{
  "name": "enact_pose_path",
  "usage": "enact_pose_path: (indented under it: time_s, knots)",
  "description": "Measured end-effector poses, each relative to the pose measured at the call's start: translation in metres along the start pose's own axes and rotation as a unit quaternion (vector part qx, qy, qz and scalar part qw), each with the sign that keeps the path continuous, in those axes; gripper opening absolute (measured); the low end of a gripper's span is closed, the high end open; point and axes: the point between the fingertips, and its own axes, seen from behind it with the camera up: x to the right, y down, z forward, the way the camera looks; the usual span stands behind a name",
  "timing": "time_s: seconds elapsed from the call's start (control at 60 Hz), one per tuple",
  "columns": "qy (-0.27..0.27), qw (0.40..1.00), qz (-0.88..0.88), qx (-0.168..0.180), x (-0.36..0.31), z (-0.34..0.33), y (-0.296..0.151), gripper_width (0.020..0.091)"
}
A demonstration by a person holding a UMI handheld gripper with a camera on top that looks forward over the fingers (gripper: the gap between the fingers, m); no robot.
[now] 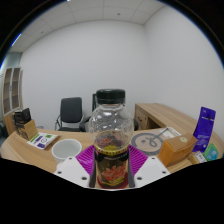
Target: Pour water
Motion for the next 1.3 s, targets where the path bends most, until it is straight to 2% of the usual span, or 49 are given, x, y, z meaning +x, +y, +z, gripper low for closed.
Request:
enact_pose_path:
  time_s: [0.1, 0.117, 0.167, 0.2, 0.217, 0.283, 0.567, 0.917, 1.083, 1.3]
  knots:
    - [0.002, 1.000, -0.007, -0.021, 0.000, 0.002, 0.006, 0.0588]
    - [0.004, 1.000, -0.008, -0.029, 0.000, 0.002, 0.008, 0.0646]
    - [0.008, 0.999, -0.010, -0.045, 0.001, -0.001, 0.013, 0.0877]
    - [0.010, 0.999, -0.013, -0.051, 0.002, -0.007, 0.013, 0.0832]
    - [0.013, 0.998, -0.015, -0.053, 0.004, -0.010, 0.013, 0.0830]
    - [0.021, 0.997, -0.026, -0.064, 0.004, -0.023, 0.011, 0.0868]
    - [0.045, 0.994, -0.031, -0.098, -0.023, -0.151, -0.023, 0.0859]
    - [0.046, 0.994, -0.003, -0.098, -0.106, -0.336, -0.060, 0.0858]
    - [0.049, 0.994, -0.002, -0.097, -0.128, -0.388, -0.063, 0.0857]
    - [0.047, 0.995, -0.007, -0.093, -0.138, -0.424, -0.066, 0.0857]
